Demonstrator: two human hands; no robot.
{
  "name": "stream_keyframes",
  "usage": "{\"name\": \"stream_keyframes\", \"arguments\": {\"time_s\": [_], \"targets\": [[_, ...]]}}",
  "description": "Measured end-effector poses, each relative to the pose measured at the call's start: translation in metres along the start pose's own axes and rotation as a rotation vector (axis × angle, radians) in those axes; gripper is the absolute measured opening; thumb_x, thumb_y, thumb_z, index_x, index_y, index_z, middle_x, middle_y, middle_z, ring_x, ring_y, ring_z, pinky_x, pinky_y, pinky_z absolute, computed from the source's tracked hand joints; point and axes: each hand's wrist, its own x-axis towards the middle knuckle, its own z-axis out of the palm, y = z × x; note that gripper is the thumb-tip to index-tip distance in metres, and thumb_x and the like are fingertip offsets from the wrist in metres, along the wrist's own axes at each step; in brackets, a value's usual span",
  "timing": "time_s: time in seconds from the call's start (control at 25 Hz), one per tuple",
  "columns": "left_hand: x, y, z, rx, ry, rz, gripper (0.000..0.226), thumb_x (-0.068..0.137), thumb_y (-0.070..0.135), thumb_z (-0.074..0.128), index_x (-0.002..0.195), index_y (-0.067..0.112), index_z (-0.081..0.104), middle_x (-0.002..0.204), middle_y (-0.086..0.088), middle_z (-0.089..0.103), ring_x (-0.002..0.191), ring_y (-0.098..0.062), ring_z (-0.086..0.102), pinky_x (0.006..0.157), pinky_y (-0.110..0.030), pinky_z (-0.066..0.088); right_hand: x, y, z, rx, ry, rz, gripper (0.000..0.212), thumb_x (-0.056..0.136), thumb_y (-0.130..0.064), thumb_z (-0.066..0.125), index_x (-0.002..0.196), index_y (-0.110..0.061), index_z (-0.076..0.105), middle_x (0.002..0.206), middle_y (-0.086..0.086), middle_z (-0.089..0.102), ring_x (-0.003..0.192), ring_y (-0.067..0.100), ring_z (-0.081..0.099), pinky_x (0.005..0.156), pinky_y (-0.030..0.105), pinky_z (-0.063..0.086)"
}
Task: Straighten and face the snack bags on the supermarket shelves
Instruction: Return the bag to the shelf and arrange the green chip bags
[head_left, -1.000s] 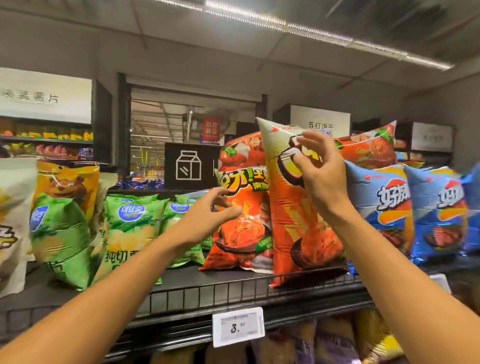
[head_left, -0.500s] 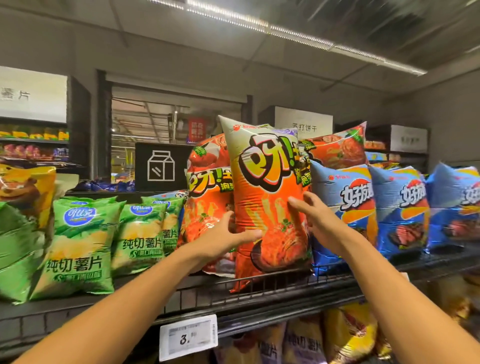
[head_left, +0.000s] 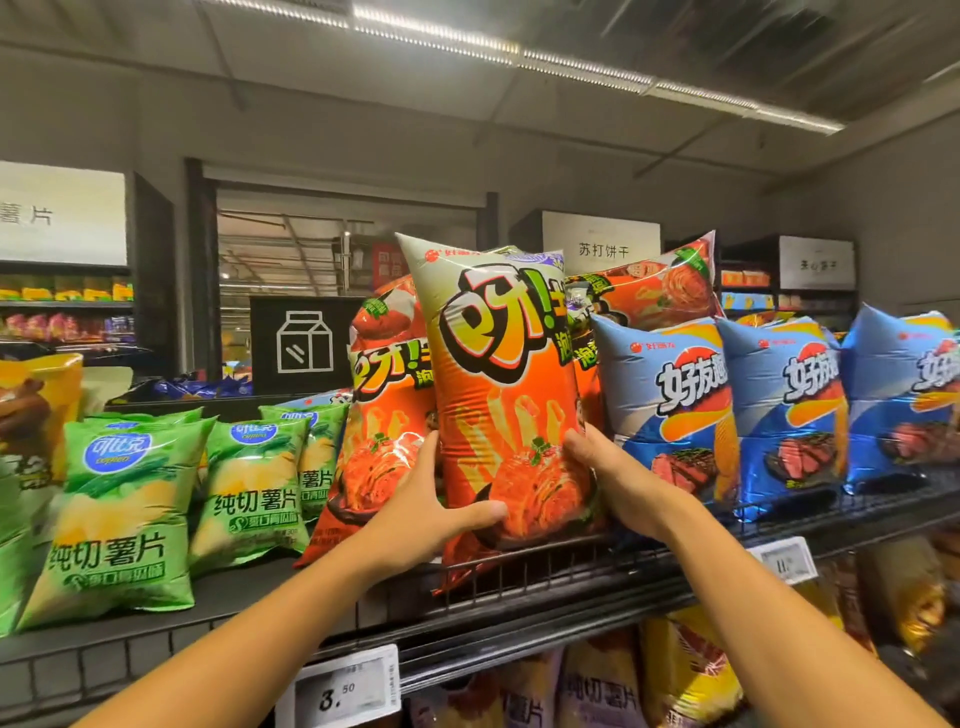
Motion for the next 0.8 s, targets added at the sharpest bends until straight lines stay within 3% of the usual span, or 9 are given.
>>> {"name": "stream_keyframes", "arguments": {"time_s": [0.12, 0.2, 0.28, 0.36, 0.44, 0.56, 0.6, 0.68, 0.8], "targets": [[-0.002, 0.0, -0.001, -0.032, 0.014, 0.01, 0.106, 0.059, 0.063, 0.084, 0.139, 0.055, 0.016, 0.126, 0.038, 0.041, 0.101, 0.026, 0.05, 0.08, -0.004, 0.043, 0.001, 0.003, -0.003, -0.029, 0.002, -0.021, 0.122, 0.047, -0.082, 0.079, 0.148, -0.024, 0.043, 0.143, -0.001, 0.058, 0.135, 0.022, 0.051, 0.119, 0.051, 0.031], [-0.003, -0.001, -0.003, -0.029, 0.044, 0.015, 0.118, 0.058, 0.062, 0.085, 0.149, 0.045, 0.012, 0.128, 0.036, 0.039, 0.105, 0.021, 0.049, 0.085, -0.009, 0.04, 0.001, 0.003, -0.003, -0.048, -0.012, -0.039, 0.117, 0.049, -0.082, 0.078, 0.146, -0.026, 0.044, 0.142, -0.003, 0.059, 0.134, 0.018, 0.052, 0.119, 0.05, 0.032], [-0.001, -0.002, -0.007, -0.082, 0.092, 0.019, 0.12, 0.06, 0.056, 0.088, 0.152, 0.041, 0.013, 0.139, 0.02, 0.042, 0.111, 0.008, 0.056, 0.09, -0.021, 0.047, 0.001, 0.006, -0.006, 0.001, -0.031, -0.048, 0.117, 0.051, -0.077, 0.082, 0.149, -0.028, 0.041, 0.146, -0.003, 0.055, 0.138, 0.019, 0.047, 0.121, 0.052, 0.027], [-0.002, 0.001, -0.016, -0.153, 0.114, 0.005, 0.11, 0.063, 0.045, 0.085, 0.151, 0.042, 0.018, 0.132, 0.017, 0.045, 0.097, 0.018, 0.059, 0.074, -0.016, 0.049, 0.001, 0.007, -0.009, 0.062, -0.092, -0.032, 0.106, 0.055, -0.063, 0.088, 0.148, -0.039, 0.042, 0.148, -0.002, 0.053, 0.141, 0.021, 0.044, 0.121, 0.055, 0.023], [-0.005, 0.002, -0.027, -0.215, 0.106, -0.023, 0.111, 0.058, 0.049, 0.089, 0.148, 0.044, 0.025, 0.129, 0.019, 0.044, 0.096, 0.024, 0.055, 0.075, -0.019, 0.049, 0.003, 0.005, -0.009, 0.065, -0.186, -0.002, 0.09, 0.062, -0.05, 0.09, 0.14, -0.054, 0.044, 0.146, -0.005, 0.056, 0.139, 0.02, 0.047, 0.121, 0.056, 0.024], [-0.015, -0.002, -0.042, -0.344, 0.131, -0.061, 0.135, 0.031, 0.053, 0.097, 0.148, 0.038, 0.032, 0.144, 0.009, 0.048, 0.129, -0.009, 0.051, 0.105, -0.048, 0.045, 0.013, 0.009, 0.004, 0.011, -0.198, -0.011, 0.105, 0.063, -0.051, 0.088, 0.15, -0.051, 0.029, 0.15, -0.005, 0.05, 0.141, 0.02, 0.043, 0.12, 0.059, 0.023], [-0.018, -0.003, -0.044, -0.374, 0.144, -0.069, 0.137, 0.027, 0.052, 0.097, 0.147, 0.033, 0.035, 0.141, 0.001, 0.054, 0.126, -0.017, 0.056, 0.104, -0.049, 0.046, 0.017, 0.01, 0.011, 0.016, -0.171, -0.02, 0.114, 0.06, -0.054, 0.088, 0.154, -0.044, 0.025, 0.153, -0.003, 0.048, 0.143, 0.021, 0.042, 0.119, 0.058, 0.024], [-0.023, -0.004, -0.045, -0.399, 0.15, -0.087, 0.131, 0.025, 0.053, 0.098, 0.141, 0.023, 0.043, 0.123, -0.006, 0.07, 0.11, -0.023, 0.068, 0.087, -0.039, 0.058, 0.022, 0.015, 0.024, 0.049, -0.132, -0.019, 0.114, 0.056, -0.057, 0.088, 0.153, -0.029, 0.035, 0.149, 0.003, 0.052, 0.14, 0.023, 0.047, 0.117, 0.053, 0.033], [-0.028, -0.003, -0.045, -0.372, 0.092, -0.137, 0.106, 0.039, 0.054, 0.094, 0.133, 0.029, 0.052, 0.122, -0.001, 0.07, 0.107, -0.023, 0.07, 0.078, -0.04, 0.06, 0.024, 0.018, 0.029, 0.055, -0.131, -0.036, 0.086, 0.053, -0.065, 0.088, 0.128, -0.032, 0.063, 0.129, -0.003, 0.069, 0.122, 0.015, 0.063, 0.103, 0.034, 0.05]]}}
